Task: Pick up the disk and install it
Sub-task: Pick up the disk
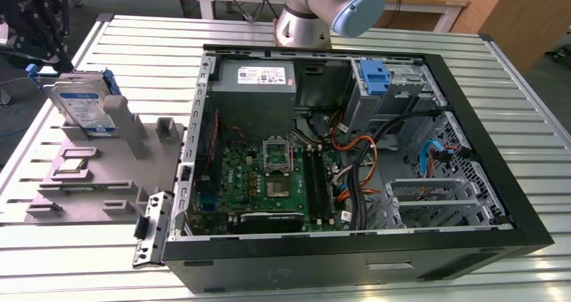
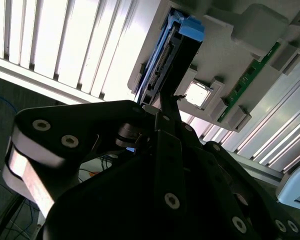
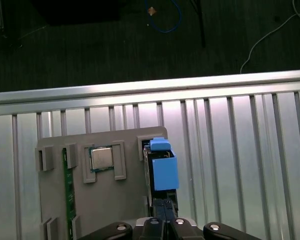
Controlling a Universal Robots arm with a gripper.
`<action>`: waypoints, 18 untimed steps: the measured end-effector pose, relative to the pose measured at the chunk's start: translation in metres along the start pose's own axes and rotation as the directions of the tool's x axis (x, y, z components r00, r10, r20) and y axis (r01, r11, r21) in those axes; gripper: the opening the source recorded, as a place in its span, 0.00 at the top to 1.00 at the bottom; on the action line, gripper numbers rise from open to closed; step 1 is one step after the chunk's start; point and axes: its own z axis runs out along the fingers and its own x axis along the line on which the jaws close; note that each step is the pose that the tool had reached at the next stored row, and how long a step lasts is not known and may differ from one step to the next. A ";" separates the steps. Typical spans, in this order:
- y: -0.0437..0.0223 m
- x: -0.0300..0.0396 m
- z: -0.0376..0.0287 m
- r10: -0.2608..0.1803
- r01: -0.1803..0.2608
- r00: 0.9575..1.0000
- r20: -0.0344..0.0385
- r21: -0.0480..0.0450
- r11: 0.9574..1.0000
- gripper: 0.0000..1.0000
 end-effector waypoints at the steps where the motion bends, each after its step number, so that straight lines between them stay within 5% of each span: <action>1: 0.0000 0.0000 0.0000 0.000 0.000 1.000 0.000 0.000 1.000 0.90; 7: 0.0000 0.0000 0.0000 0.000 0.000 1.000 0.000 0.000 1.000 0.89; 18: 0.0001 0.0000 -0.0001 -0.001 0.001 1.000 0.000 0.000 1.000 0.47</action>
